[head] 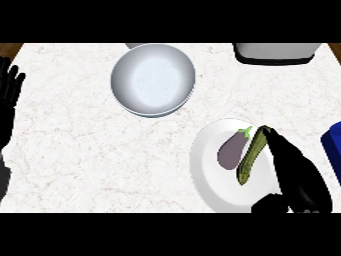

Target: Pick the squash from the plate and place it in the bowl

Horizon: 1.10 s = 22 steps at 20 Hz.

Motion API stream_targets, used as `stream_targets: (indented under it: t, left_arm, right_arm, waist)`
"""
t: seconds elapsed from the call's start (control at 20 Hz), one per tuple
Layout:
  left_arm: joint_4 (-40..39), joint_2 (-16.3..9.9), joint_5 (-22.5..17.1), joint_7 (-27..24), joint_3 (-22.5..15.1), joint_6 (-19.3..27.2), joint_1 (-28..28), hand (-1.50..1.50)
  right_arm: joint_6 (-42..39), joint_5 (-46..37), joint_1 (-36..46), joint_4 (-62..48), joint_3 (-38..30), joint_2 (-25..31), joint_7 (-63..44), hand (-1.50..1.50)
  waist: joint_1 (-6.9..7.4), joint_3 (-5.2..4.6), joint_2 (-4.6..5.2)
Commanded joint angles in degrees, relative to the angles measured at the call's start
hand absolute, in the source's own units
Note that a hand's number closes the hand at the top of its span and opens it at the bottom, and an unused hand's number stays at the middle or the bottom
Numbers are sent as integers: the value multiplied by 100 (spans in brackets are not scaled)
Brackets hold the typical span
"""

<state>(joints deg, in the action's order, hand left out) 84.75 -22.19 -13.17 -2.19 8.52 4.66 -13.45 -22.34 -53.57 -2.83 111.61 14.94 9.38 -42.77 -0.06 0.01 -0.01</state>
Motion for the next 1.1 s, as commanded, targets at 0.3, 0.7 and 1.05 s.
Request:
stream_targets:
  t: [0.3, 0.7, 1.05]
  left_arm:
    - [324, 176, 206, 160, 201, -158, 234, 0]
    - [399, 332, 351, 353, 200, -126, -37, 0]
    - [302, 513, 514, 117, 261, -177, 44, 0]
  right_arm:
    - [237, -91, 279, -437, -105, -154, 562, -150]
    - [524, -366, 455, -1458, -182, -224, 877, -150]
    - [784, -310, 699, -2250, -577, -175, 1353, -150]
  waist:
    - [8, -1, -3]
    - [17, 0, 0]
    - [12, 0, 2]
